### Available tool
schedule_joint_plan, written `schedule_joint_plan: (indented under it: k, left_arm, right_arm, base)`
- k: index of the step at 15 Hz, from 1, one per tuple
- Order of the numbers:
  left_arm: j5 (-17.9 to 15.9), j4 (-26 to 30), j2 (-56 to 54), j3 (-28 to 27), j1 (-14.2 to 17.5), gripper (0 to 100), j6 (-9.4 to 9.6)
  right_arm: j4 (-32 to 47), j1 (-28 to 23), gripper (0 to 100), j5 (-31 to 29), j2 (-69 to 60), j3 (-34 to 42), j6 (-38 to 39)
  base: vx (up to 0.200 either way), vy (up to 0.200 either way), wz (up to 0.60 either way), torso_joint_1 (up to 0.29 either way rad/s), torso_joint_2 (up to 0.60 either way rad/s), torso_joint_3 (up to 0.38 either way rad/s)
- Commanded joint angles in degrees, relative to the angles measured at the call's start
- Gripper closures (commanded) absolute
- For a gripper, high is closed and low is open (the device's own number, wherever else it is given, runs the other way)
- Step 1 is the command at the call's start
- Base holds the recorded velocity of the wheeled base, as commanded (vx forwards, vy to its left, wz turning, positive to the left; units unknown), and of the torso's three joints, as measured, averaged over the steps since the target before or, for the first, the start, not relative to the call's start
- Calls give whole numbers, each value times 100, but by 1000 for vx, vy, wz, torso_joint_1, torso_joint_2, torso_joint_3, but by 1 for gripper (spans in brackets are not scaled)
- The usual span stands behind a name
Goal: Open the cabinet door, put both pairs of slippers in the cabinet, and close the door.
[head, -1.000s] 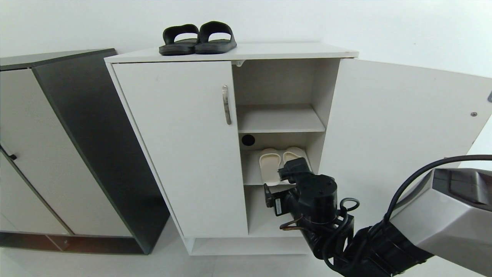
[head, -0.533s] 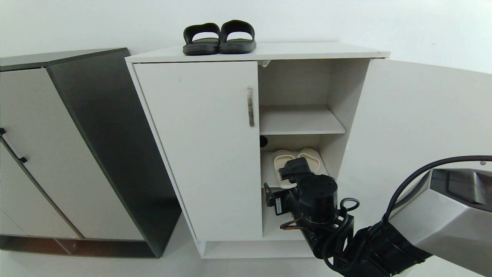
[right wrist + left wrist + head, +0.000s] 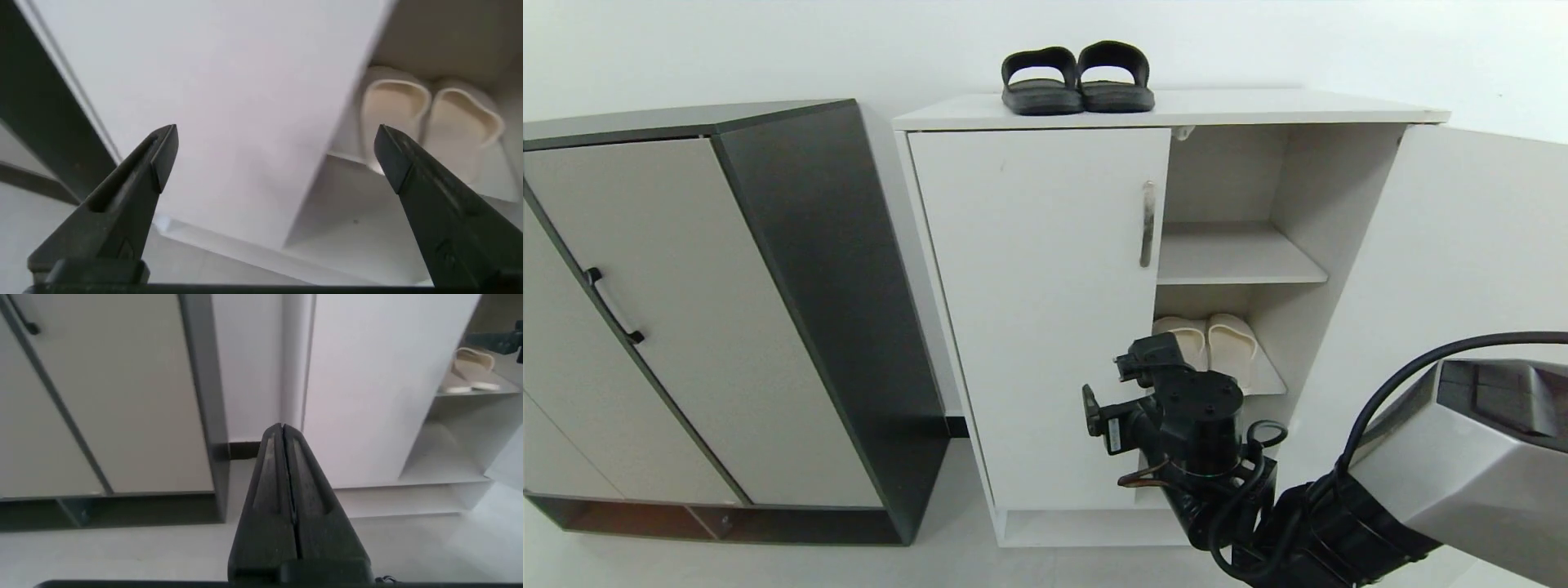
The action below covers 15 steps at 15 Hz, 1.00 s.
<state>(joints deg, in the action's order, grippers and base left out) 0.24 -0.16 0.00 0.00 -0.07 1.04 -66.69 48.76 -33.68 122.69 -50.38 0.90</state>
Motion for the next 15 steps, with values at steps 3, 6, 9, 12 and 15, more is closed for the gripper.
schedule_joint_plan:
  k: [3, 6, 9, 12, 15]
  left_arm:
    - [2, -2, 9, 0, -1, 100, 2]
    - [2, -2, 0, 0, -1, 100, -7]
    - [2, -2, 9, 0, -1, 100, -7]
    - [2, -2, 9, 0, -1, 100, -7]
    - [2, -2, 9, 0, -1, 100, -7]
  right_arm:
    - [-1, -7, 0, 2, 18, 2, -2]
    - [7, -7, 0, 2, 27, 2, -2]
    - [-10, -139, 0, 2, 27, 11, -2]
    - [-10, -157, 0, -7, 89, 20, -29]
    - [-19, -165, 0, -7, 89, 64, -29]
  base:
    - [0, 133, 0, -2, 0, 2]
    - [0, 0, 0, 0, 0, 0]
    - [0, 0, 0, 0, 0, 0]
    - [0, 0, 0, 0, 0, 0]
    - [0, 0, 0, 0, 0, 0]
